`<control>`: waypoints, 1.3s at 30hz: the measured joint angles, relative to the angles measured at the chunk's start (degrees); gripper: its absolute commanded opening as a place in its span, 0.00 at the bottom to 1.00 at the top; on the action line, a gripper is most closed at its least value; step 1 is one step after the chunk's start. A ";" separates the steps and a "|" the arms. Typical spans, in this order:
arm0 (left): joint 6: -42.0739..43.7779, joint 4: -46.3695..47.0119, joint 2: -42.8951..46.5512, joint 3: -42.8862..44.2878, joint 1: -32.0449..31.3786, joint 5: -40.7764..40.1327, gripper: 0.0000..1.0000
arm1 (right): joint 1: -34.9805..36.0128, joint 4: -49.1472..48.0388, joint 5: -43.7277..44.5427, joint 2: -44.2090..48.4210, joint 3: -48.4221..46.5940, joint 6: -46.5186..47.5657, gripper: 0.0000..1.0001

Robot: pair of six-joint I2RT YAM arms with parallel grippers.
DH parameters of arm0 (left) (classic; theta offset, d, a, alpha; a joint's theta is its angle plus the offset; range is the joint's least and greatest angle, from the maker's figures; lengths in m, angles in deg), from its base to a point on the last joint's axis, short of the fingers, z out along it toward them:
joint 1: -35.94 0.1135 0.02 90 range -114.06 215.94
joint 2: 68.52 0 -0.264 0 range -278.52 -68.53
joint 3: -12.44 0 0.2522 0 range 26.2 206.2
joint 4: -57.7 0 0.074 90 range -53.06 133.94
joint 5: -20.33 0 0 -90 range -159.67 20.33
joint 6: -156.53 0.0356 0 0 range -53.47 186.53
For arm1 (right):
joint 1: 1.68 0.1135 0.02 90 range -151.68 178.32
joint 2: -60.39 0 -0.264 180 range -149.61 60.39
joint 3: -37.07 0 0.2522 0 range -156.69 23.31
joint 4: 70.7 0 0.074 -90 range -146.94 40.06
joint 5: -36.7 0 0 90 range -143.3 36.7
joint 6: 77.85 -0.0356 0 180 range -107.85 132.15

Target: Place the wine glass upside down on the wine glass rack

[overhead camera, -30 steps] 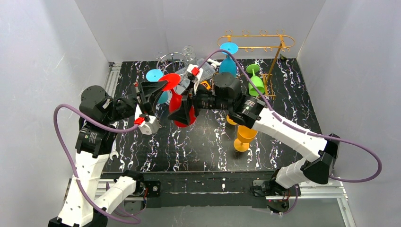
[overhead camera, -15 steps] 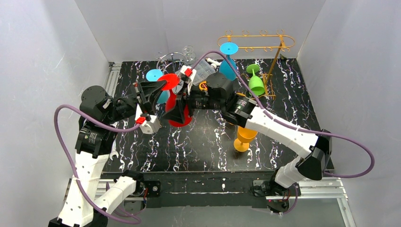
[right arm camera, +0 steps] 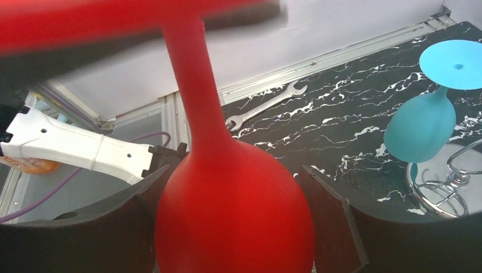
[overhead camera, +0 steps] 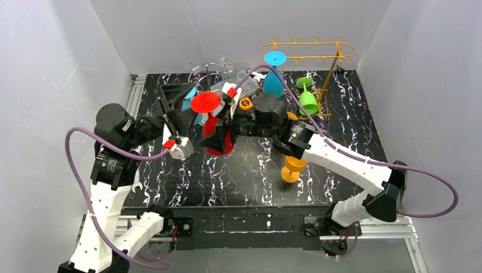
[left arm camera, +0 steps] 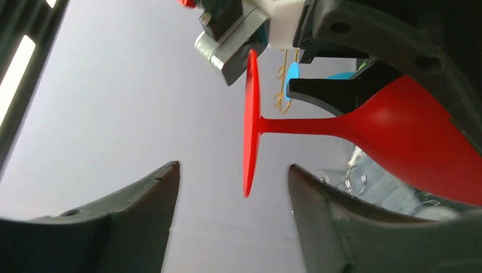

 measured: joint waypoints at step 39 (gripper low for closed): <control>-3.19 1.03 -3.69 -7.65 0.02 -11.65 0.98 | -36.89 -4.24 46.21 28.89 33.55 15.30 0.32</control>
